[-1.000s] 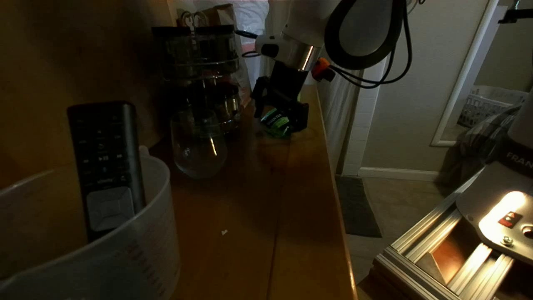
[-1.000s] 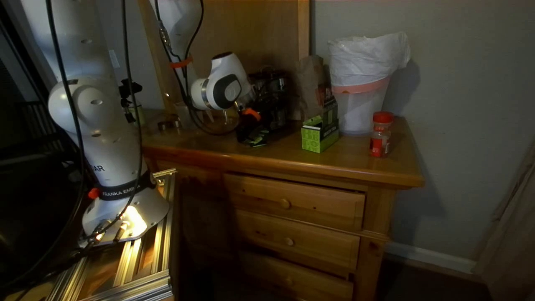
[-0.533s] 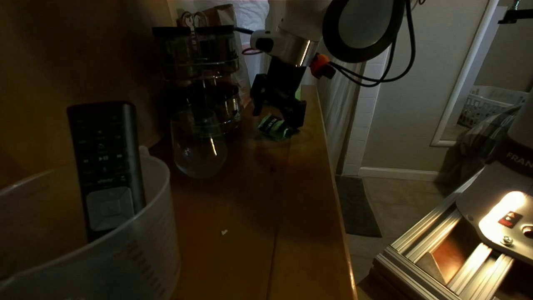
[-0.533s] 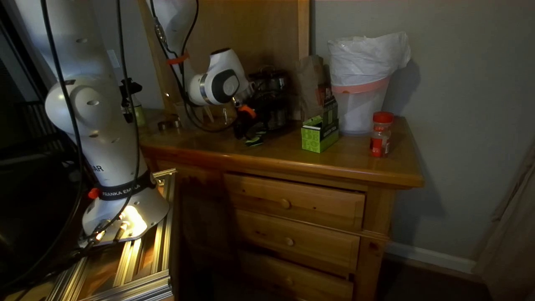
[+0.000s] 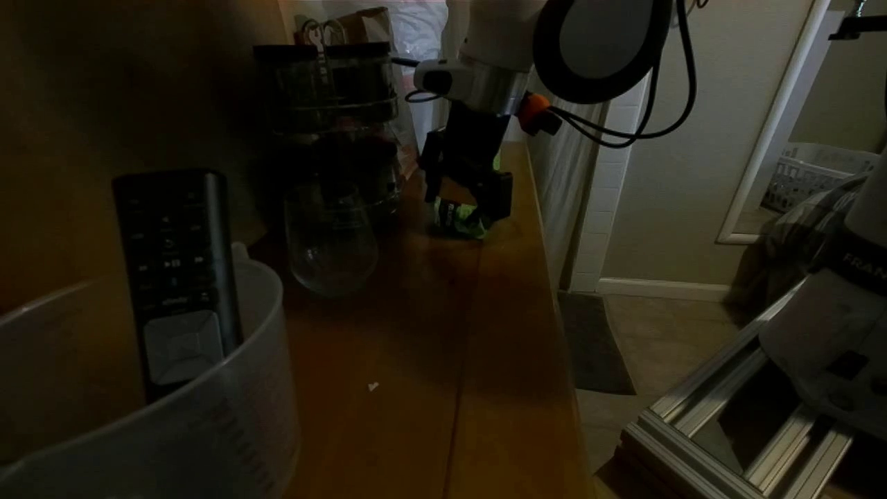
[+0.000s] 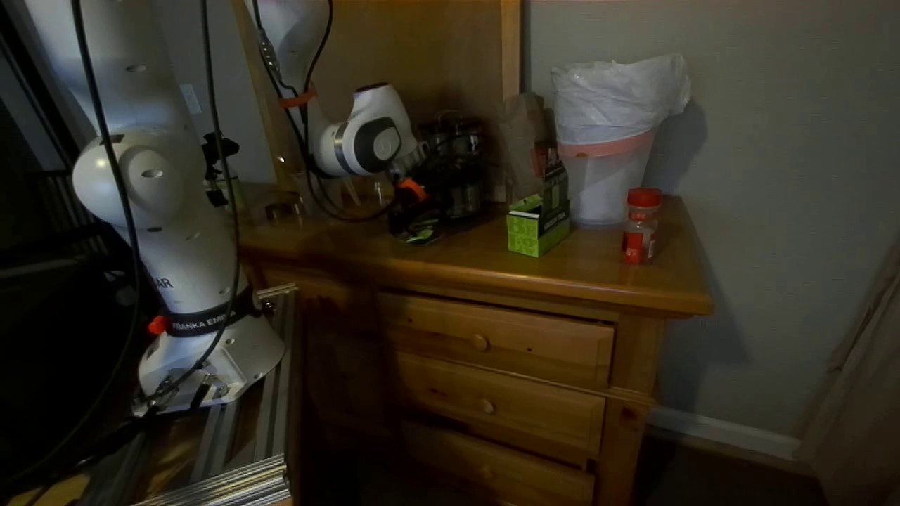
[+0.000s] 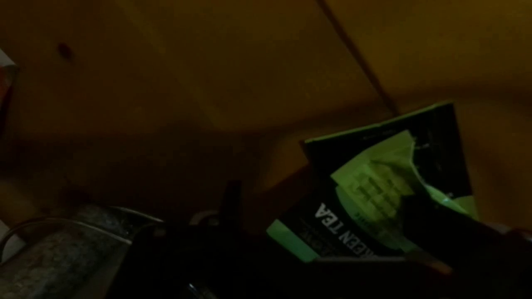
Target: Put some green sachets in the green box
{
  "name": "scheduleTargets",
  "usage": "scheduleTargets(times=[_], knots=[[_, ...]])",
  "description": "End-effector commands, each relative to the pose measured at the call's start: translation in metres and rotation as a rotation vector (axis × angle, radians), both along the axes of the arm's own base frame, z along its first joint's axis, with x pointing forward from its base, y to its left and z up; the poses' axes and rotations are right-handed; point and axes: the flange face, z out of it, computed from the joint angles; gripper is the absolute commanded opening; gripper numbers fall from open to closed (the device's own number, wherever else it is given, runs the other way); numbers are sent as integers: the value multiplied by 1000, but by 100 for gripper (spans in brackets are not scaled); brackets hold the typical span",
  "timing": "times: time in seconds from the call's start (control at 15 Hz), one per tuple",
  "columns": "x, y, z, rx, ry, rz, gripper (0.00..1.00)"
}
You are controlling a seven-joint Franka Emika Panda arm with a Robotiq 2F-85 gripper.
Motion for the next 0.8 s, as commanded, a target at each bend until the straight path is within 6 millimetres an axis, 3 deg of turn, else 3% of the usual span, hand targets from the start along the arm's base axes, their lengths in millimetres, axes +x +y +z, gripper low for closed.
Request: scheduleTargets(times=[0.0,0.47,0.6,0.73], knots=[[0,0,0,0,0,0,100],[0,0,0,0,0,-1,100],[3,0,5,30,-30,0,100],[7,-6,24,24,-74,-7,100]])
